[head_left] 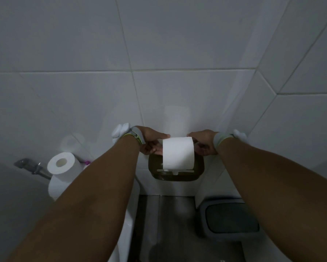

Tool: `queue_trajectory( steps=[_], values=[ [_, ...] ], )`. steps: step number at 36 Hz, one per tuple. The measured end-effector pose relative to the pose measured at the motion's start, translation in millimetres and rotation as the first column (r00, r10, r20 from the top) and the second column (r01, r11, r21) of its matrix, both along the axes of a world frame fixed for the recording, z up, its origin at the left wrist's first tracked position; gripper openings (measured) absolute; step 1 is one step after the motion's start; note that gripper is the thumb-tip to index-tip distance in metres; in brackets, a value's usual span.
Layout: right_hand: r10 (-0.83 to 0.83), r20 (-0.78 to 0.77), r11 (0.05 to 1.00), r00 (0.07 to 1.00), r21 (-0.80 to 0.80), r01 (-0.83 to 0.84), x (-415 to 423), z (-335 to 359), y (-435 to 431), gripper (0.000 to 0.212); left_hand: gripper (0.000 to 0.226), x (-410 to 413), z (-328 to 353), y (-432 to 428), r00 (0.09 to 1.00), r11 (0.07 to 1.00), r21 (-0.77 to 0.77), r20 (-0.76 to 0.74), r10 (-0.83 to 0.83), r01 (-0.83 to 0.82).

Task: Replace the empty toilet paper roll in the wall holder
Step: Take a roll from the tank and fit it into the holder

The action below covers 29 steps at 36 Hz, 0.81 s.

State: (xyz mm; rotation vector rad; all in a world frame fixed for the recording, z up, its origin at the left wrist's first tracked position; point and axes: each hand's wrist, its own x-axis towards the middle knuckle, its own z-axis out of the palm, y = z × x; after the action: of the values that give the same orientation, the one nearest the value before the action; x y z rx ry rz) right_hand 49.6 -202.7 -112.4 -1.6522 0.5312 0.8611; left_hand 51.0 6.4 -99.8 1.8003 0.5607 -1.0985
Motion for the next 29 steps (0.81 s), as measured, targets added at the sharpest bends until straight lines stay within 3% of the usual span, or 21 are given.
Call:
queue_trajectory(
  steps=[8,20,29],
  values=[
    [0.038,-0.030,0.998,0.999,-0.048,-0.040,-9,-8,-9,0.031,0.041,-6,-6,-8,0.998,0.998,-0.008,-0.043,-0.056,0.055],
    [0.021,0.002,0.998,1.000,-0.060,-0.021,2,6,-16,0.039,0.044,1,13,-17,0.997,0.998,-0.003,0.030,-0.069,0.070],
    [0.041,-0.005,0.998,0.999,-0.038,-0.041,-3,-5,-3,0.037,0.042,-4,3,-5,0.999,0.999,0.000,-0.023,-0.032,0.032]
  ],
)
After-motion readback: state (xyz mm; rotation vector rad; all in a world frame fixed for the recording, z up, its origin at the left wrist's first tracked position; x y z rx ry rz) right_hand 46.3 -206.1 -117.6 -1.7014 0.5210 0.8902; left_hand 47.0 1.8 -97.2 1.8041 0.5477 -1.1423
